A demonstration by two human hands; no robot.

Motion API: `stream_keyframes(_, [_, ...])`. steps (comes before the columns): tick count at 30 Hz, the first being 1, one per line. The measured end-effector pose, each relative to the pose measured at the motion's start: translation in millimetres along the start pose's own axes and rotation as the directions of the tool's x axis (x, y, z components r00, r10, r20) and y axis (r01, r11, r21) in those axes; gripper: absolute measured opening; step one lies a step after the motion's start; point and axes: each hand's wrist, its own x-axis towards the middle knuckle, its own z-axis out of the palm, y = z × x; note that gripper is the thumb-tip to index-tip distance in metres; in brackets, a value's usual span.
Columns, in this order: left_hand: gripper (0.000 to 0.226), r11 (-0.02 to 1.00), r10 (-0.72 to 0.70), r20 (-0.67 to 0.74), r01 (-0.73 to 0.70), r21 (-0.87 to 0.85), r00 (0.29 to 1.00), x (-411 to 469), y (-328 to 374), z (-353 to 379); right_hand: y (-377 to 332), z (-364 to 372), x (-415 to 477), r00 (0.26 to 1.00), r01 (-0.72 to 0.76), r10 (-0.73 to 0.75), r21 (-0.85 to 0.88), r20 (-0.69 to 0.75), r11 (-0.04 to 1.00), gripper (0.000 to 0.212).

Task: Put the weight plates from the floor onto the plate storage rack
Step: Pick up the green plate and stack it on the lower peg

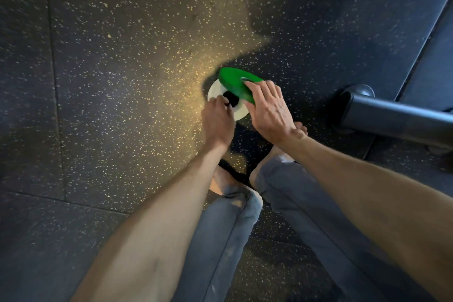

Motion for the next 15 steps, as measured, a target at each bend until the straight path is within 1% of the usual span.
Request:
stream_keyframes(1, [0.032,0.984,0.132,0.049,-0.137,0.118,0.990,-5,-1,9,5,-4,1,0.999,-0.037,0.037,0.003,-0.027,0.999,0.043])
stream_keyframes(2, [0.048,0.943,0.214,0.126,-0.238,0.232,0.969,-8,-3,19,10,-6,1,0.995,-0.082,0.082,0.007,-0.056,0.997,0.041])
stream_keyframes(3, [0.065,0.899,0.245,0.207,-0.302,0.319,0.947,-11,-3,26,14,-9,1,0.988,-0.128,0.129,0.020,-0.086,0.992,0.039])
stream_keyframes(4, [0.080,0.864,0.246,0.270,-0.337,0.373,0.931,-12,-3,33,18,-11,0,0.977,-0.175,0.179,0.045,-0.112,0.984,0.038])
stream_keyframes(5, [0.089,0.837,0.243,0.310,-0.360,0.411,0.919,-13,-4,40,20,-12,-1,0.965,-0.218,0.227,0.075,-0.130,0.973,0.037])
stream_keyframes(6, [0.092,0.811,0.247,0.325,-0.378,0.447,0.913,-11,-5,45,23,-14,-1,0.955,-0.249,0.262,0.100,-0.140,0.963,0.037])
stream_keyframes(9, [0.081,0.730,0.327,0.312,-0.448,0.516,0.892,1,-6,47,27,-14,-2,0.952,-0.254,0.272,0.140,-0.137,0.957,0.036])
stream_keyframes(12, [0.071,0.662,0.433,0.386,-0.578,0.478,0.815,11,-12,39,25,-10,-3,0.958,-0.232,0.255,0.171,-0.130,0.958,0.037])
stream_keyframes(13, [0.070,0.655,0.451,0.391,-0.595,0.465,0.802,12,-14,36,24,-10,-4,0.955,-0.241,0.265,0.181,-0.129,0.954,0.037])
stream_keyframes(15, [0.071,0.657,0.452,0.388,-0.594,0.464,0.803,10,-15,35,21,-9,-7,0.949,-0.264,0.291,0.202,-0.120,0.943,0.037])
